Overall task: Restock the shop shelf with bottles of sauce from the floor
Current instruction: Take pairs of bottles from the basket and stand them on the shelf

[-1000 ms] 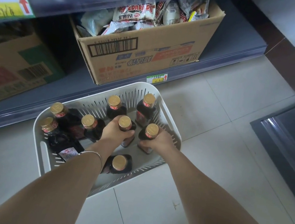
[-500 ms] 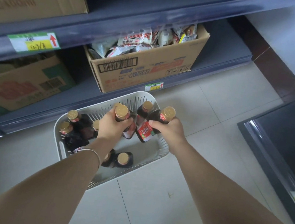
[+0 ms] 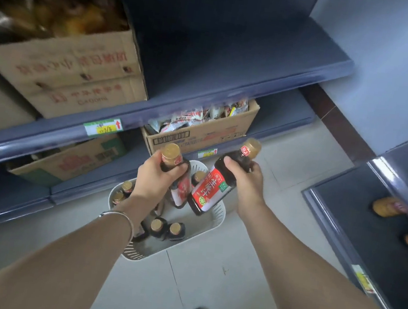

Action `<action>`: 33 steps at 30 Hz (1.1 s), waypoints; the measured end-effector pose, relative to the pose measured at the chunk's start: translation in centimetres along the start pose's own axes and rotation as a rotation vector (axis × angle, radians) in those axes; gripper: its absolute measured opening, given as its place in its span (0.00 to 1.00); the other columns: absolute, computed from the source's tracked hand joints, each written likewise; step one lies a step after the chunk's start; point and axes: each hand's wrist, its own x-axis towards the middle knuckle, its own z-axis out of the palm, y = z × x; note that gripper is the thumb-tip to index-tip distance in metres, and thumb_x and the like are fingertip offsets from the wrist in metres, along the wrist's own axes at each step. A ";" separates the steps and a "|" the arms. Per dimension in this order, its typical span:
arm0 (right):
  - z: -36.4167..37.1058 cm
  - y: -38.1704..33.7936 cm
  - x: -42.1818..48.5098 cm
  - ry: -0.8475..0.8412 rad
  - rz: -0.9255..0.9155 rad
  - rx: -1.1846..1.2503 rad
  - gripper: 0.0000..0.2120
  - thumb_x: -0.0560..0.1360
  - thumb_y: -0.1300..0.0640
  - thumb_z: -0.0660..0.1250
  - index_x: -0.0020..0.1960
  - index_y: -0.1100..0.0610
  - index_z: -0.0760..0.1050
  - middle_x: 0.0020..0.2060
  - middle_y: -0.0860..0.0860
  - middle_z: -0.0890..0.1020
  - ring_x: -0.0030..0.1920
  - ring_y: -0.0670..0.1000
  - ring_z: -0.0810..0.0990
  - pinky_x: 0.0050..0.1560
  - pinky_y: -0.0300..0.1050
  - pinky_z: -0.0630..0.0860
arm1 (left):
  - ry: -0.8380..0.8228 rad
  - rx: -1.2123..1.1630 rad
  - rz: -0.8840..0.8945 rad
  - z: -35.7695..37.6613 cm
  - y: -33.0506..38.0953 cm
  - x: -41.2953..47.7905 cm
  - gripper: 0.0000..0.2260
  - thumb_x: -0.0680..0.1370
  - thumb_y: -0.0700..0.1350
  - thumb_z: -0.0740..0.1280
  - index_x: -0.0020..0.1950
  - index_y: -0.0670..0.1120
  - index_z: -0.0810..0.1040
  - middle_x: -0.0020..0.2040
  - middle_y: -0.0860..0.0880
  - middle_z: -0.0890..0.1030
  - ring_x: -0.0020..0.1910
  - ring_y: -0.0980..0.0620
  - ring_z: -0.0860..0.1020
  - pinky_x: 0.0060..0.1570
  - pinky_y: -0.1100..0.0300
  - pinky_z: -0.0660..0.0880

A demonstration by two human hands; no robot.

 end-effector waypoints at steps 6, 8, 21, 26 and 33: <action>-0.3 -11.0 -5.9 0.000 -0.067 0.058 0.15 0.73 0.53 0.71 0.57 0.56 0.73 0.48 0.54 0.82 0.43 0.47 0.81 0.38 0.38 0.74 | -0.016 -0.037 0.102 -3.7 12.1 -3.6 0.13 0.74 0.44 0.69 0.57 0.43 0.75 0.48 0.50 0.78 0.46 0.53 0.76 0.47 0.64 0.69; -0.5 -14.8 -7.6 0.007 -0.117 0.061 0.13 0.72 0.51 0.71 0.54 0.53 0.74 0.49 0.54 0.82 0.45 0.49 0.82 0.42 0.40 0.76 | -0.007 -0.053 0.145 -4.7 16.2 -4.6 0.12 0.74 0.44 0.69 0.56 0.42 0.75 0.48 0.49 0.78 0.47 0.52 0.75 0.47 0.62 0.68; -3.0 -34.4 -17.1 0.100 -0.403 0.078 0.12 0.71 0.43 0.70 0.45 0.46 0.70 0.48 0.53 0.82 0.48 0.53 0.83 0.49 0.49 0.79 | -0.035 -0.239 0.394 -11.0 35.5 -10.1 0.15 0.76 0.45 0.66 0.61 0.44 0.70 0.53 0.49 0.77 0.52 0.51 0.76 0.52 0.57 0.72; -4.3 -39.4 -22.3 0.146 -0.495 0.138 0.11 0.70 0.42 0.70 0.45 0.46 0.71 0.46 0.54 0.82 0.48 0.56 0.83 0.55 0.55 0.79 | -0.053 -0.344 0.489 -13.4 40.7 -13.7 0.15 0.77 0.47 0.65 0.61 0.43 0.71 0.55 0.48 0.78 0.53 0.51 0.77 0.57 0.53 0.74; -6.9 -44.6 -31.0 0.214 -0.622 0.138 0.10 0.73 0.43 0.67 0.48 0.48 0.71 0.42 0.50 0.80 0.45 0.52 0.82 0.53 0.51 0.78 | -0.124 -0.330 0.687 -16.5 46.1 -18.8 0.02 0.76 0.50 0.66 0.47 0.54 0.74 0.46 0.53 0.79 0.50 0.51 0.79 0.56 0.48 0.77</action>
